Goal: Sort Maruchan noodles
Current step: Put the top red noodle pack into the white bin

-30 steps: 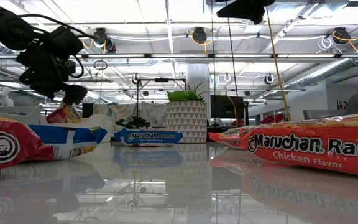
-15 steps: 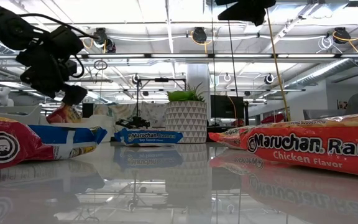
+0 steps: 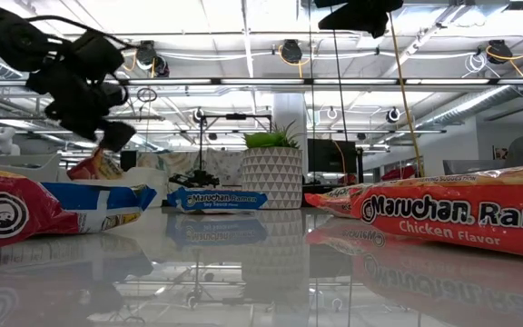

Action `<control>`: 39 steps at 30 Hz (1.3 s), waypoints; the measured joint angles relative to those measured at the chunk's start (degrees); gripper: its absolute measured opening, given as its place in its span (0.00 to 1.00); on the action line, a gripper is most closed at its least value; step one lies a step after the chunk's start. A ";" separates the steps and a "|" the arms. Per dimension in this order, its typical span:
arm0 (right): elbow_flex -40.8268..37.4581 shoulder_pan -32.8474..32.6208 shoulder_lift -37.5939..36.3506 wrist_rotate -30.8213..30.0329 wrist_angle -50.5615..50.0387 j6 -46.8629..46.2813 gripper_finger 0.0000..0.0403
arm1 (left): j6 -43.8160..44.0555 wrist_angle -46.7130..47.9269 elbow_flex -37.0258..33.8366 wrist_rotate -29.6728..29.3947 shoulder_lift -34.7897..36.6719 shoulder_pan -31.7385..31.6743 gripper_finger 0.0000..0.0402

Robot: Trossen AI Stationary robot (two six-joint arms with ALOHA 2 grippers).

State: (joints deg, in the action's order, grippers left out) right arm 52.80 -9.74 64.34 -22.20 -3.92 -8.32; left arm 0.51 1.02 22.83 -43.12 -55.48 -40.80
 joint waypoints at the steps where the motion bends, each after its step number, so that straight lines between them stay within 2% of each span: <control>1: 0.00 0.00 0.00 0.00 -0.28 0.00 0.60 | 0.15 -0.61 0.24 0.02 -0.02 0.07 0.77; 6: 0.00 -0.09 0.02 0.03 -2.31 -1.61 0.60 | 2.20 0.73 1.09 -1.86 -0.02 -1.42 0.77; 12: 0.00 -0.13 0.02 0.04 -5.35 -2.94 0.60 | 4.66 1.61 1.09 1.11 -0.02 -1.66 0.77; 18: 0.00 -0.67 0.04 0.03 -5.33 -3.01 0.60 | 6.08 7.59 1.09 1.59 -0.02 -2.76 0.77; 31: 0.00 -0.90 0.04 0.12 -4.08 -2.83 0.60 | 4.09 8.13 1.15 1.06 -2.25 -2.93 0.77; 39: 0.00 -0.87 0.02 1.80 -4.09 -2.53 0.60 | 3.04 4.86 1.16 -5.21 -8.77 -2.90 0.77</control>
State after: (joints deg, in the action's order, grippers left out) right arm 52.80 -10.61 64.36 -20.39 -8.01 -10.85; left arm 3.55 5.88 23.99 -48.33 -64.26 -43.69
